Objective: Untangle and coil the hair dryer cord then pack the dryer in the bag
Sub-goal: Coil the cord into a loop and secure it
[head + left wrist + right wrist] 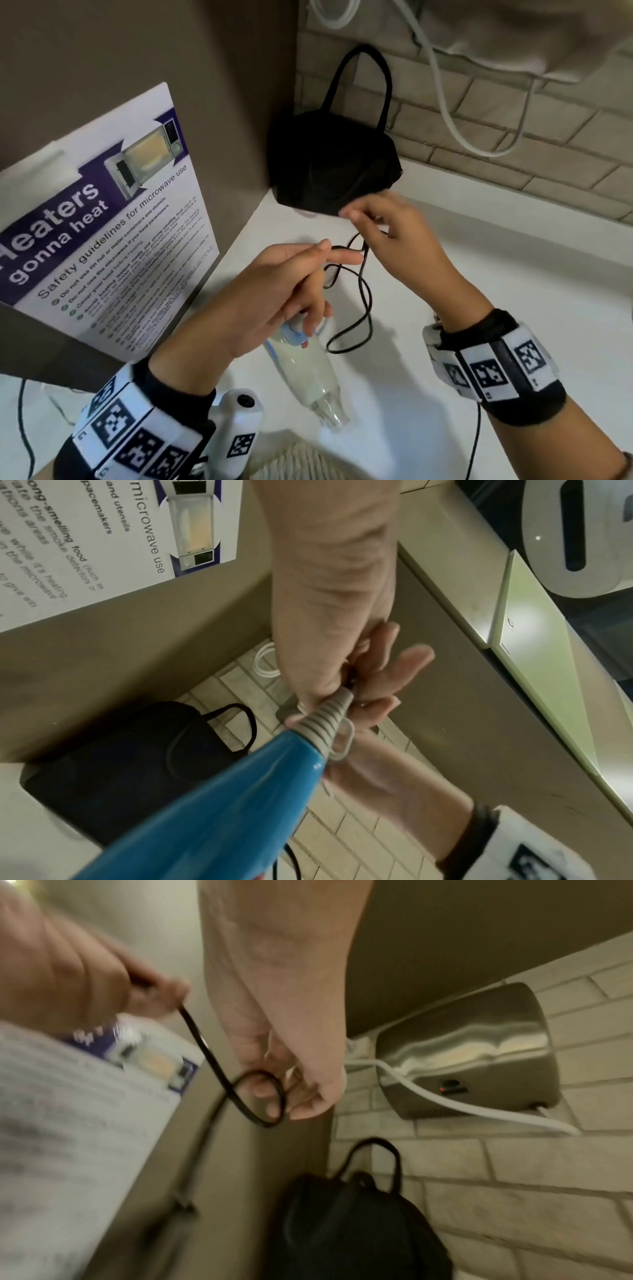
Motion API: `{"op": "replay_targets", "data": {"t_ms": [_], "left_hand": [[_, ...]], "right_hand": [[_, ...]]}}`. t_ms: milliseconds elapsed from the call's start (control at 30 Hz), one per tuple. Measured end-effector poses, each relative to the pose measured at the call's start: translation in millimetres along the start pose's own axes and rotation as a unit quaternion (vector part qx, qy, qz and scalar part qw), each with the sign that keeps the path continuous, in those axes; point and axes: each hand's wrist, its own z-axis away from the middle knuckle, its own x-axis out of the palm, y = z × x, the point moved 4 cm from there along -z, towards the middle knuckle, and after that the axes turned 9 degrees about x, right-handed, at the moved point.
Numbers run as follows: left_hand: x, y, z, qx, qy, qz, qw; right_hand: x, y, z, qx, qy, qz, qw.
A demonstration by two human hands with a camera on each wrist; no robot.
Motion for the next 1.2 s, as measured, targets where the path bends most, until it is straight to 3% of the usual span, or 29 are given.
{"op": "replay_targets", "data": {"t_ms": [100, 267, 400, 533, 600, 700, 933, 1067, 1133, 1200], "left_hand": [[0.5, 3.2, -4.1, 0.008, -0.021, 0.054, 0.998], [1.9, 9.3, -6.4, 0.03, -0.019, 0.102, 0.994], [-1.0, 6.1, -4.9, 0.05, -0.017, 0.058, 0.997], [0.8, 4.9, -1.9, 0.078, -0.018, 0.093, 0.993], [-0.1, 7.9, -1.2, 0.106, -0.007, 0.085, 0.991], [-2.6, 9.7, -0.9, 0.127, -0.003, 0.069, 0.989], [-7.4, 13.5, 1.1, 0.163, -0.045, 0.056, 0.984], [-12.5, 15.5, -6.2, 0.129, -0.067, 0.102, 0.984], [-12.9, 16.0, -11.3, 0.112, -0.083, 0.109, 0.984], [-12.7, 14.3, -17.0, 0.103, -0.087, 0.132, 0.982]], "right_hand": [[-13.8, -37.1, 9.8, -0.044, 0.001, -0.101, 0.994], [-10.5, -59.4, 28.4, -0.038, -0.134, -0.185, 0.973], [-2.2, -51.2, 26.6, -0.144, -0.108, -0.101, 0.978], [-1.8, -30.0, 20.1, -0.151, -0.091, -0.112, 0.978], [1.6, -16.9, 17.6, -0.149, -0.083, -0.053, 0.984], [13.6, 7.2, 15.7, -0.086, -0.089, 0.062, 0.99], [42.8, 79.9, 25.2, 0.116, -0.119, 0.15, 0.975], [38.5, 78.6, 37.4, 0.152, -0.154, 0.005, 0.976], [30.7, 65.6, 43.6, 0.158, -0.127, -0.09, 0.975], [23.4, 55.7, 47.4, 0.155, -0.084, -0.095, 0.98]]}}
